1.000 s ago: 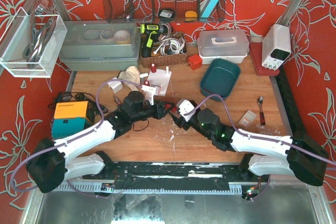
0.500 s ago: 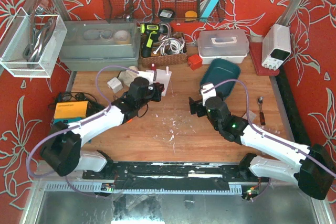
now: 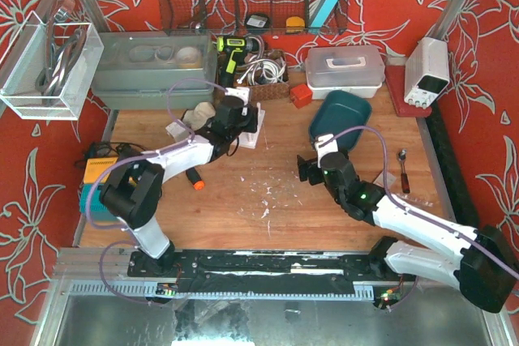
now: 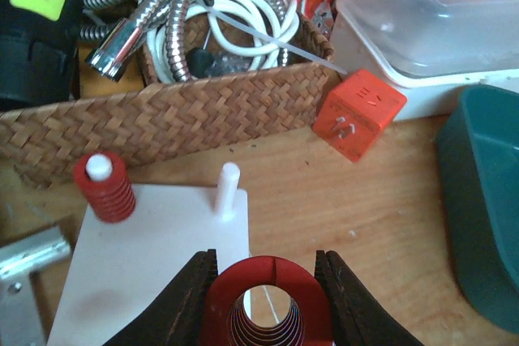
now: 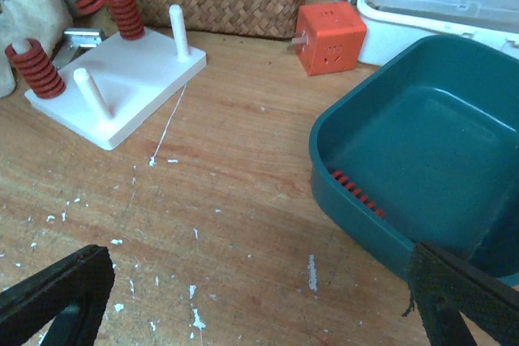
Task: Install the large spring
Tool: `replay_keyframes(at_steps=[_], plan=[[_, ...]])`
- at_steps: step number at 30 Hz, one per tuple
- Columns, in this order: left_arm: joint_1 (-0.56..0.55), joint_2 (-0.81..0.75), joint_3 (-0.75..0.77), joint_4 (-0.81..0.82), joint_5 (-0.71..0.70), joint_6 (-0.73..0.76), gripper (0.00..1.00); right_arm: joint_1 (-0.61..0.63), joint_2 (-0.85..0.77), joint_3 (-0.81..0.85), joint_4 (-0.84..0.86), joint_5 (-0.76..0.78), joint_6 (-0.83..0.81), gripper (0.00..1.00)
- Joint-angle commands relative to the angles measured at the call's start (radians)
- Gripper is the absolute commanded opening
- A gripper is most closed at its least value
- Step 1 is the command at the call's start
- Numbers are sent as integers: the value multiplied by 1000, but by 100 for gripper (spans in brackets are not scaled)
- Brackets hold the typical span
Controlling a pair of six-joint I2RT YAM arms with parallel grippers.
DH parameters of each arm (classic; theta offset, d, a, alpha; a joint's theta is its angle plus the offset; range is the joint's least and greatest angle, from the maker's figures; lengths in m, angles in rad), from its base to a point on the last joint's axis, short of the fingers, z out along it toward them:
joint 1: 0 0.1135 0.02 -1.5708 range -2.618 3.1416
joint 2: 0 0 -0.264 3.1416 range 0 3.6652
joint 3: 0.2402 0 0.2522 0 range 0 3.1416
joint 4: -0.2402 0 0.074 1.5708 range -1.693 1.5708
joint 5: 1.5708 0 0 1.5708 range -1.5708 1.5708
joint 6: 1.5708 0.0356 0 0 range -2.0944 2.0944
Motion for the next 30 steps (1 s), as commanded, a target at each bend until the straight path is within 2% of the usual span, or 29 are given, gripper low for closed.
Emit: replay_keyframes(at_steps=[1, 7, 14, 22, 30], plan=[[18, 95, 99, 65, -33, 24, 8, -3, 21, 15, -24, -31, 21, 99], [46, 261, 276, 5, -20, 30, 8, -4, 0, -1, -18, 3, 11, 99], [60, 380, 406, -34, -24, 51, 8, -5, -6, -5, -11, -10, 6, 99], [66, 436, 475, -76, 2, 61, 8, -5, 0, -3, -9, -4, 2, 99], [72, 458, 480, -84, -4, 71, 9, -4, -4, -4, -10, 7, 0, 99]])
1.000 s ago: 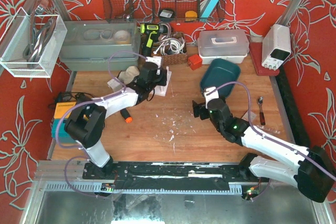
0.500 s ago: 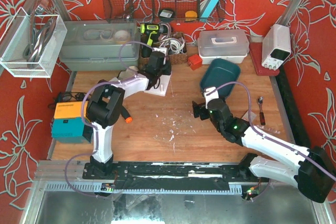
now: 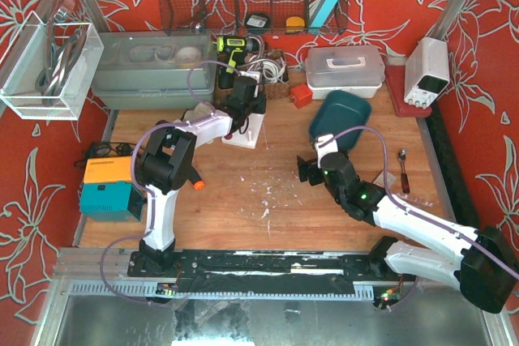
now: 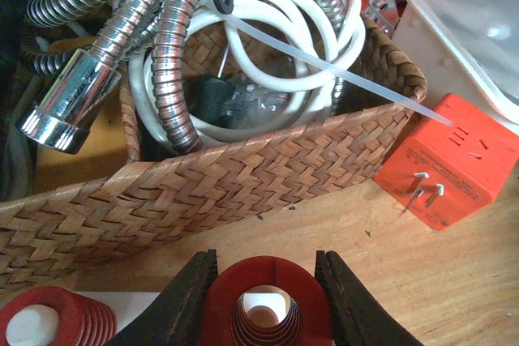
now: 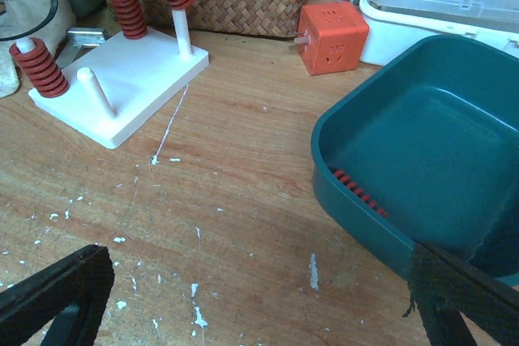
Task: Install the large spring
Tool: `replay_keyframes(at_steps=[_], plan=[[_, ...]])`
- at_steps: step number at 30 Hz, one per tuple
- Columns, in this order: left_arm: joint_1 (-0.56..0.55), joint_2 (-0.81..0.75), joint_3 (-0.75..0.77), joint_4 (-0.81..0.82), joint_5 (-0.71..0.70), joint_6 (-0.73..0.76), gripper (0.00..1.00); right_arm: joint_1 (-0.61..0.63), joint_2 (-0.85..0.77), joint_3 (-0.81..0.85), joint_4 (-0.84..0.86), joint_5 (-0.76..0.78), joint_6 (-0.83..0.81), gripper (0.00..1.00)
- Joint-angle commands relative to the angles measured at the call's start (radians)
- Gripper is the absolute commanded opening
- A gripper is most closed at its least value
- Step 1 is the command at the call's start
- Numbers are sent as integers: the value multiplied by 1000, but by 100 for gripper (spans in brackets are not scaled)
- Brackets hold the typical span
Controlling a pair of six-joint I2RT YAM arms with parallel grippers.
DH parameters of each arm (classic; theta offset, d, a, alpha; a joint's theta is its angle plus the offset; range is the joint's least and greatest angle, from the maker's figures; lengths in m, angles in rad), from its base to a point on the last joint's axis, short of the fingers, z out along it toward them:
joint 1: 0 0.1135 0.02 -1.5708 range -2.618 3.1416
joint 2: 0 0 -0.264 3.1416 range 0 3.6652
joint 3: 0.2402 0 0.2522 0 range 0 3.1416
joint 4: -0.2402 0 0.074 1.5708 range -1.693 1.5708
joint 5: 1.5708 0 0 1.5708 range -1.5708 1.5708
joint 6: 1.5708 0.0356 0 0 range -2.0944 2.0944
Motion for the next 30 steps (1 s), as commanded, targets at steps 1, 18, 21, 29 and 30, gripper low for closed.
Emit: replay_keyframes(at_steps=[1, 18, 21, 29, 30], plan=[[11, 25, 24, 3, -7, 20, 9, -5, -7, -4, 0, 22, 0, 99], [13, 22, 7, -51, 56, 21, 11, -7, 16, 2, 7, 19, 1, 99], [13, 16, 11, -68, 51, 20, 10, -7, 21, 3, 7, 19, 0, 99], [13, 3, 18, -98, 76, 14, 11, -7, 29, 8, 4, 18, -2, 99], [13, 0, 19, -99, 75, 15, 11, -7, 31, 8, 3, 18, -2, 99]])
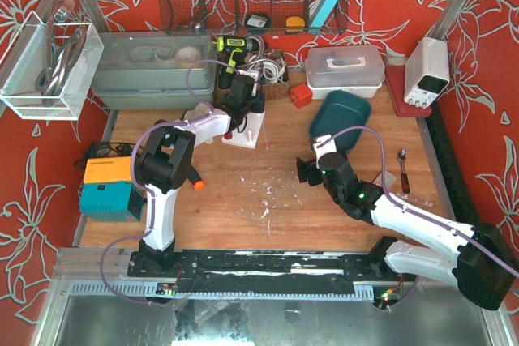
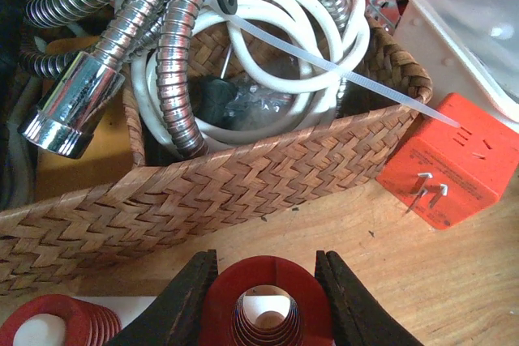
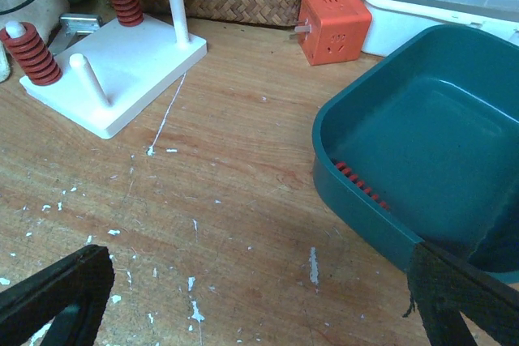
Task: Install the large spring
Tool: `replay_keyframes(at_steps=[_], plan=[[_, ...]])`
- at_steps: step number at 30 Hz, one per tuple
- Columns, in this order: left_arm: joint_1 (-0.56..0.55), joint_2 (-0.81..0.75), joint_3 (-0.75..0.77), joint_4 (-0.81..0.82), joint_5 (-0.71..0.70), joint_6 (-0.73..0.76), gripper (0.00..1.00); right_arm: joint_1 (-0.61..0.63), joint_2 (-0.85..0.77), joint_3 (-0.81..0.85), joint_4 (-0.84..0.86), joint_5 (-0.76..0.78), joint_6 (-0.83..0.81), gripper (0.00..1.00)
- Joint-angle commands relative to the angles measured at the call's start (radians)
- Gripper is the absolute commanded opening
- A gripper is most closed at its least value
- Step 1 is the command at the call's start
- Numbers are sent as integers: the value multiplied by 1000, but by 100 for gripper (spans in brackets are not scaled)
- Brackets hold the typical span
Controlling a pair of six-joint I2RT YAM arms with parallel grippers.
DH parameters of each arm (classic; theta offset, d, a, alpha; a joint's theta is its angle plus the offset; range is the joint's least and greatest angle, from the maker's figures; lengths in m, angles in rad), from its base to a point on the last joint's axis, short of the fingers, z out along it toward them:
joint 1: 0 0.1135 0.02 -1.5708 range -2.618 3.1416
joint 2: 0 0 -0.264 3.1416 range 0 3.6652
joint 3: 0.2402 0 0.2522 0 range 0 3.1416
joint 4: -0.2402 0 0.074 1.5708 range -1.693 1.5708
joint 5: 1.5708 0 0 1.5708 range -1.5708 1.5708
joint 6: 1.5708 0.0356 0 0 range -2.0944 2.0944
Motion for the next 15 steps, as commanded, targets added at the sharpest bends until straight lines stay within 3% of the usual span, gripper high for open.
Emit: replay_keyframes(at_steps=[1, 15], plan=[[0, -9, 5, -84, 29, 8, 11, -7, 6, 8, 2, 18, -2, 99], [-1, -4, 41, -126, 19, 32, 11, -8, 2, 13, -8, 28, -8, 99]])
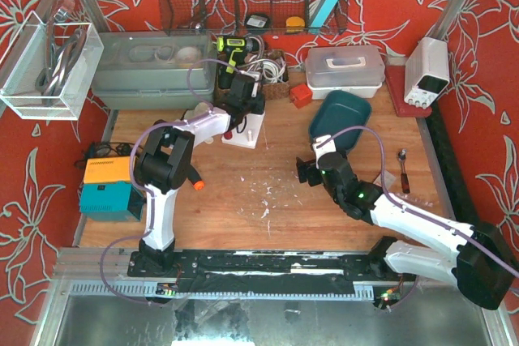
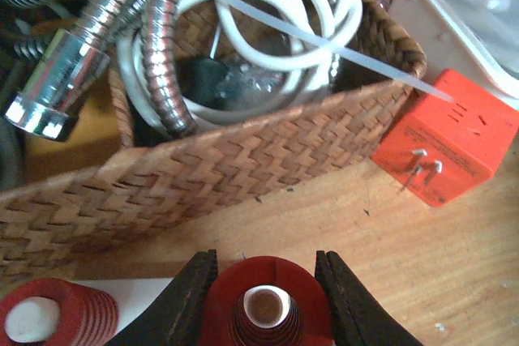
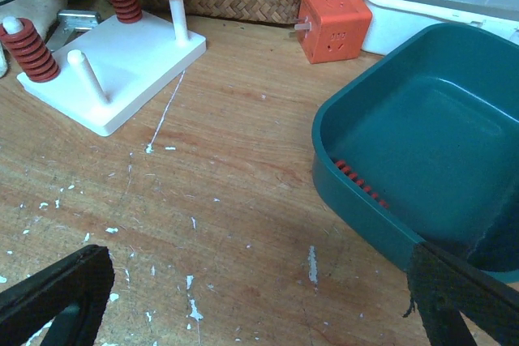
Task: Install the large spring
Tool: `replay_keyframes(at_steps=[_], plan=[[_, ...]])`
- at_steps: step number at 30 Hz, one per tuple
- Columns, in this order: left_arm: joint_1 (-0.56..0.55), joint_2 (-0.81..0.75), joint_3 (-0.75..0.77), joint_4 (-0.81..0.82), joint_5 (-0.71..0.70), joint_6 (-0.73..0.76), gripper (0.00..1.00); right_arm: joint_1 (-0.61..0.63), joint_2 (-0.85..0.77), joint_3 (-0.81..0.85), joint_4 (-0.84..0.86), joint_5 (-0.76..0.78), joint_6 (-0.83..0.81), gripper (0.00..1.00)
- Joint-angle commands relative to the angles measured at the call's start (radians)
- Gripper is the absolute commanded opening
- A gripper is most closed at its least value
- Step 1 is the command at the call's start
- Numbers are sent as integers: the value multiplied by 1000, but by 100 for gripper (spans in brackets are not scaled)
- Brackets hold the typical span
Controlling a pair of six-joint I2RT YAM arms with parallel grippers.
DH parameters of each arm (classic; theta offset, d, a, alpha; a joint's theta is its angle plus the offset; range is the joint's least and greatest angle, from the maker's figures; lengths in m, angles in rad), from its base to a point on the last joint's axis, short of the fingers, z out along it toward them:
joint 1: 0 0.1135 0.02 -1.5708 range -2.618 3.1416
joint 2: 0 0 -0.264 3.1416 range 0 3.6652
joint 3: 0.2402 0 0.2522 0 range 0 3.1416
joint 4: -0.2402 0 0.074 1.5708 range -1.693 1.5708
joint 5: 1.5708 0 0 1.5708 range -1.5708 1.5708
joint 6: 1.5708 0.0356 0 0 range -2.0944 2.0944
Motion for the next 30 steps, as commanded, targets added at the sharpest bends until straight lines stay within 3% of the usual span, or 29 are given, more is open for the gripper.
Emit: replay_keyframes(at_steps=[1, 11, 21, 30], plan=[[-1, 4, 32, -78, 9, 18, 11, -7, -3, 13, -7, 26, -4, 99], [0, 48, 82, -103, -10, 38, 20, -10, -7, 13, -9, 26, -4, 99], [-1, 124, 197, -178, -16, 54, 44, -11, -8, 11, -8, 34, -4, 99], [-3, -30, 149, -208, 25, -4, 65, -22, -41, 7, -19, 64, 18, 99]])
